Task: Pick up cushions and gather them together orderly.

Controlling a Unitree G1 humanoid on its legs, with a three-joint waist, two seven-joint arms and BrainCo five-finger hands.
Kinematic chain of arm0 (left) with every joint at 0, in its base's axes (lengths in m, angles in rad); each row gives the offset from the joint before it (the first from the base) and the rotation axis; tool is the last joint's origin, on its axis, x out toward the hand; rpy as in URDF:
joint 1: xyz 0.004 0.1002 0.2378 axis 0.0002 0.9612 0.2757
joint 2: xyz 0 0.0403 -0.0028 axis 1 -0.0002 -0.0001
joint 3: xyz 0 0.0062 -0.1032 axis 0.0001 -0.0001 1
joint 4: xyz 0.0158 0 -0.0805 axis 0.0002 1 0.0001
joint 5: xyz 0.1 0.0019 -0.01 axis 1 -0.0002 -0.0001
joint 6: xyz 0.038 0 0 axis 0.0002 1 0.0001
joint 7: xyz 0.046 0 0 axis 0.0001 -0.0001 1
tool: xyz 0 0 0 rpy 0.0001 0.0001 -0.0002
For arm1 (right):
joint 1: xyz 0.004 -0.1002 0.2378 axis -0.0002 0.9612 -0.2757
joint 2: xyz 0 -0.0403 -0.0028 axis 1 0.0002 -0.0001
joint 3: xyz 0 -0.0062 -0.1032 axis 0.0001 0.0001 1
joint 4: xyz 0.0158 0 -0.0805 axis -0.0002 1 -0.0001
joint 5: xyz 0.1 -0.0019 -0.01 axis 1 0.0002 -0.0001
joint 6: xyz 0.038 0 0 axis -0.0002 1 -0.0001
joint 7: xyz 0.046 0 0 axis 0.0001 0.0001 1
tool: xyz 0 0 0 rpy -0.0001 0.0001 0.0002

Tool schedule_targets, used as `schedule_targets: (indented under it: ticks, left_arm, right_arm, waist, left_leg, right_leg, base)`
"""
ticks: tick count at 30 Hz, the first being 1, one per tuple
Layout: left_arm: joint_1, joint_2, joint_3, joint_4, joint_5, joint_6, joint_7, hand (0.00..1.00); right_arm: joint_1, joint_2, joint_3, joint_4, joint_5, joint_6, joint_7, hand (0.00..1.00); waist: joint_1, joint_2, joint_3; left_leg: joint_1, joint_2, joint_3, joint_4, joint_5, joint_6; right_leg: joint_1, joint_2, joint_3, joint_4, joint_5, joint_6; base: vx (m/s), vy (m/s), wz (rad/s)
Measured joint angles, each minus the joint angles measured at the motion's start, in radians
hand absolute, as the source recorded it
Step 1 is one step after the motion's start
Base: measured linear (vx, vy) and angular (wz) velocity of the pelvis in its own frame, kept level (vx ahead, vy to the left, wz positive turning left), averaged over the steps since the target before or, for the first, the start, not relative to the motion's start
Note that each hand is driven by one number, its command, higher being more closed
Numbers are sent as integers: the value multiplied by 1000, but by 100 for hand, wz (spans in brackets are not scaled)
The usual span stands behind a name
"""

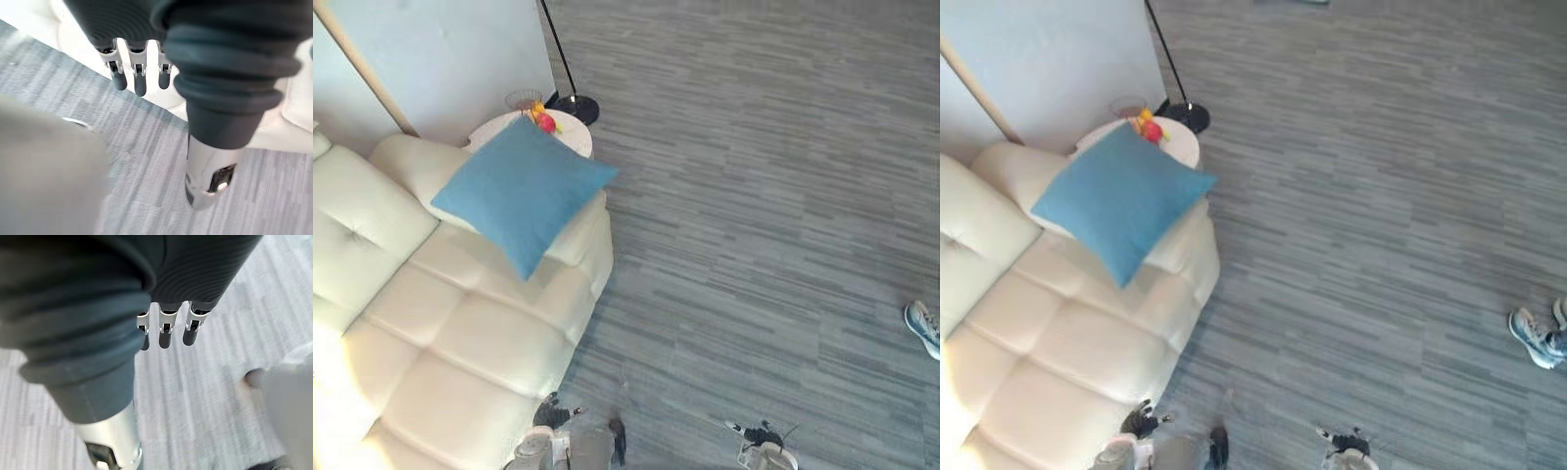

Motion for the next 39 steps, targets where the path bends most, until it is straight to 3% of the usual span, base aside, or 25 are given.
schedule_targets:
  ticks: [3,4,6,7,8,9,11,12,13,14,15,16,17,18,19,21,22,23,24,25,29,32,36,38,39]
  left_arm:
    - [-4,8,-5,1,0,0,4,0]
    - [-15,4,-6,0,0,-1,6,0]
    - [-20,4,-8,0,1,-2,6,0]
    - [-19,5,-8,0,1,-3,7,0]
    - [-9,5,-7,2,2,-3,7,0]
    - [-10,-9,-5,7,2,-3,8,0]
    - [2,-20,21,22,3,-5,6,0]
    - [6,-24,31,23,3,-4,7,0]
    - [12,-36,64,20,3,-5,5,0]
    - [2,-36,80,16,3,-5,3,0]
    - [1,-36,83,16,3,-5,3,0]
    - [1,-37,63,-5,0,-23,-1,0]
    - [0,-37,54,-5,-1,-24,0,0]
    - [0,-38,44,-2,-2,-24,0,0]
    - [-2,-36,41,-1,-1,-24,0,0]
    - [-18,-10,33,-9,0,-22,-2,0]
    - [-25,5,31,-6,1,-24,-1,0]
    - [-25,4,25,-3,1,-23,-1,0]
    - [-22,-6,25,-2,-1,-21,-3,0]
    - [-14,-2,26,-1,-1,-23,-1,0]
    - [-14,9,3,20,1,-14,-3,0]
    - [-7,14,-13,19,1,-5,-2,0]
    - [-10,3,-13,18,1,-5,-1,0]
    - [-10,-3,-12,18,2,-5,0,0]
    - [-10,0,-12,18,2,-6,-1,0]
  right_arm:
    - [-17,-5,4,0,-2,-1,1,0]
    - [-22,-3,3,-2,1,-2,2,0]
    - [-29,-3,11,-3,-1,-2,2,0]
    - [-26,-4,21,-2,-1,-2,1,0]
    - [-19,-8,22,-1,0,-2,1,0]
    - [-21,-22,22,-1,0,-2,0,0]
    - [-27,-22,15,2,2,-3,1,0]
    - [-27,-20,7,1,3,-3,1,0]
    - [-22,-19,-10,0,5,-3,1,0]
    - [-17,-19,-9,-1,6,-3,1,0]
    - [-18,-22,-5,-2,6,-2,1,0]
    - [-31,-21,12,5,8,-5,4,0]
    - [-29,-23,24,5,12,-9,4,0]
    - [-26,-30,30,5,19,-12,3,0]
    - [-27,-27,31,6,21,-12,3,0]
    - [-33,-6,28,6,38,-11,2,0]
    - [-24,1,18,8,40,-10,-2,0]
    - [-12,-2,15,7,40,-11,-2,0]
    - [8,-22,10,10,40,-11,-1,0]
    - [11,-22,13,10,39,-13,1,0]
    - [-15,-12,19,4,37,-17,11,0]
    - [4,1,19,4,38,-16,12,0]
    - [2,-2,19,2,42,-22,12,0]
    - [8,2,13,1,51,-21,12,0]
    - [11,4,13,1,51,-21,13,0]
  waist:
    - [-23,12,6]
    - [-26,19,11]
    - [-31,16,11]
    - [-34,-2,12]
    - [-42,-14,16]
    - [-42,1,14]
    - [-36,24,11]
    - [-38,28,11]
    - [-44,35,6]
    - [-51,40,14]
    - [-48,37,23]
    - [-18,47,30]
    - [-19,48,29]
    - [-18,58,25]
    - [-17,55,24]
    - [-20,14,45]
    - [-25,-10,55]
    - [-28,-6,42]
    - [-18,-9,33]
    - [-12,-18,18]
    - [-24,-17,15]
    - [-28,-14,13]
    - [-39,-10,1]
    - [-43,-10,-4]
    - [-43,-17,-8]
  left_leg:
    - [80,19,-36,-57,-5,-8]
    - [95,45,-60,-62,-16,-25]
    - [107,76,-91,-64,-26,-42]
    - [133,80,-122,-77,-34,-56]
    - [156,86,-164,-77,-54,-81]
    - [165,109,-182,-76,-59,-84]
    - [159,138,-236,-20,-59,-87]
    - [152,142,-245,7,-59,-87]
    - [78,151,-270,166,-55,-95]
    - [-29,163,-265,391,-8,-153]
    - [-74,182,-254,491,-5,-153]
    - [-224,245,1,560,-42,-95]
    - [-229,226,38,396,-25,-85]
    - [-236,218,56,266,51,-80]
    - [-236,216,63,255,44,-85]
    - [-231,190,137,230,68,-96]
    - [-236,160,224,144,44,-114]
    - [-225,152,244,73,86,-77]
    - [-221,126,253,42,153,4]
    - [-221,103,245,37,141,11]
    - [-108,14,140,-60,120,25]
    - [-31,-5,68,-97,118,24]
    - [-11,-2,-59,-111,116,13]
    - [3,7,-150,-108,104,-19]
    - [6,2,-165,-106,99,-27]
  right_leg:
    - [-71,23,-83,-154,-31,-37]
    - [-113,61,-74,-275,-16,-44]
    - [-153,104,-27,-463,75,-47]
    - [-153,112,17,-582,169,-44]
    - [-144,114,40,-578,274,-66]
    - [-142,131,32,-548,250,-75]
    - [-155,136,-4,-424,129,-109]
    - [-146,137,-18,-415,113,-116]
    - [-113,137,-62,-411,72,-124]
    - [-65,140,-98,-423,48,-132]
    - [-40,147,-113,-437,40,-142]
    - [131,168,-157,-569,37,-148]
    - [155,166,-164,-603,42,-138]
    - [167,180,-166,-613,39,-121]
    - [166,180,-165,-611,38,-118]
    - [197,140,-192,-652,45,-106]
    - [251,118,-243,-702,58,-86]
    - [259,116,-257,-712,60,-83]
    - [276,111,-259,-711,46,-60]
    - [286,93,-261,-701,42,-50]
    - [142,-38,-166,-200,29,-5]
    - [77,-25,-105,-103,-18,1]
    - [-26,56,39,-310,-39,-12]
    - [-24,108,180,-488,34,-20]
    - [-18,105,190,-520,74,-26]
  base:
    - [385,-60,38]
    - [435,-197,65]
    - [357,-234,66]
    - [386,-340,80]
    - [382,-372,69]
    - [365,-375,50]
    - [328,-343,34]
    - [316,-337,64]
    - [299,-318,91]
    - [276,-302,98]
    - [541,-399,79]
    - [570,-285,38]
    - [656,-223,25]
    - [267,3,7]
    - [316,43,34]
    - [291,78,74]
    - [152,63,95]
    - [201,114,112]
    - [150,98,71]
    - [274,164,72]
    - [268,160,72]
    - [295,42,104]
    - [222,-84,94]
    - [201,-266,108]
    - [157,-273,96]
